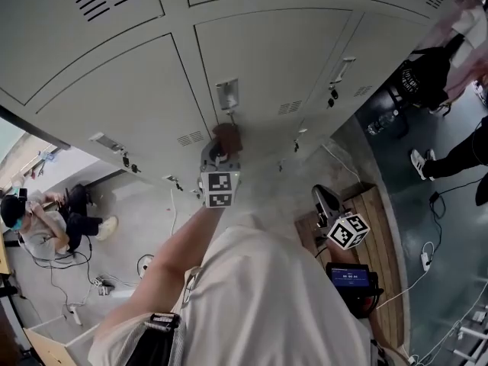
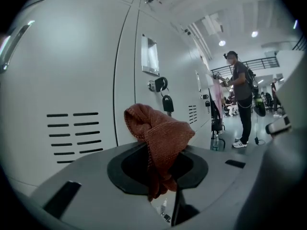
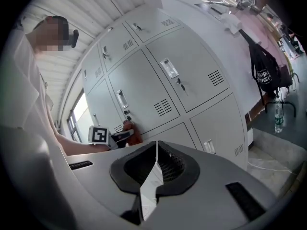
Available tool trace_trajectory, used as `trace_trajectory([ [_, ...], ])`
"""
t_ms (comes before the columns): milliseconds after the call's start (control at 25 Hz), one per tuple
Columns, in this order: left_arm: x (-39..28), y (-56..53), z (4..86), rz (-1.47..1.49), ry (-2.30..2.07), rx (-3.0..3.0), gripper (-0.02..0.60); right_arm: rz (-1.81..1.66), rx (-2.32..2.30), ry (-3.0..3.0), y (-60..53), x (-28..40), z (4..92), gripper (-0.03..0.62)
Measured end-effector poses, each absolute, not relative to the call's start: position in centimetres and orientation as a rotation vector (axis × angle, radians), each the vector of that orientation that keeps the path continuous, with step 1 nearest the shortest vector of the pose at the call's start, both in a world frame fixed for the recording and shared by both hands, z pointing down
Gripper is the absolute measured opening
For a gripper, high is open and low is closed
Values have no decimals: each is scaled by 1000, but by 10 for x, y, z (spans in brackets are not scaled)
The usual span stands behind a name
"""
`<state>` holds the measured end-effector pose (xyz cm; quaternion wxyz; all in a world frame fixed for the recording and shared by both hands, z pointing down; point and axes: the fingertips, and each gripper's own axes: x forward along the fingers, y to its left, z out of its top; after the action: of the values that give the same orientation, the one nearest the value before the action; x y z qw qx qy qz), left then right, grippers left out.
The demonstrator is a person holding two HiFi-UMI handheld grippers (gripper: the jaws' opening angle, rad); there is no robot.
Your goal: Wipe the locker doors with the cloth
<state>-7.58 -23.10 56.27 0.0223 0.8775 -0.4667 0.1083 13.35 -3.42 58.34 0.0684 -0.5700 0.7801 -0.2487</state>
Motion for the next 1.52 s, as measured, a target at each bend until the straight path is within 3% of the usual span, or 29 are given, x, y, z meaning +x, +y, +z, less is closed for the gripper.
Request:
trace_trajectory([
  [200,-45,-233,568,344,-1370,2781,86,-786,-1734,2337,-36,132,594,23],
  [520,64,-238,570,351,-1184,2885,86,-806,-1695,2345,-48,140,596,23],
  [760,131,-241,564,410,-1145,2883,86,-797,-1711,2311,-40,188,585,23],
  [960,169,-245,517,273,-1125,2911,86,-828,-1692,2263,-43,227,582,23],
  [1080,147,-246,493,136,-1195,2857,86,-818,-1645,2303,-55,233,577,23],
  [1240,64,-242,493,22,-1372,2632,86,-876,-1542,2374,-72,220,587,23],
  [1520,-44,-235,539,-17,-1567,2284,86,-885,-1355,2540,-103,171,585,23],
])
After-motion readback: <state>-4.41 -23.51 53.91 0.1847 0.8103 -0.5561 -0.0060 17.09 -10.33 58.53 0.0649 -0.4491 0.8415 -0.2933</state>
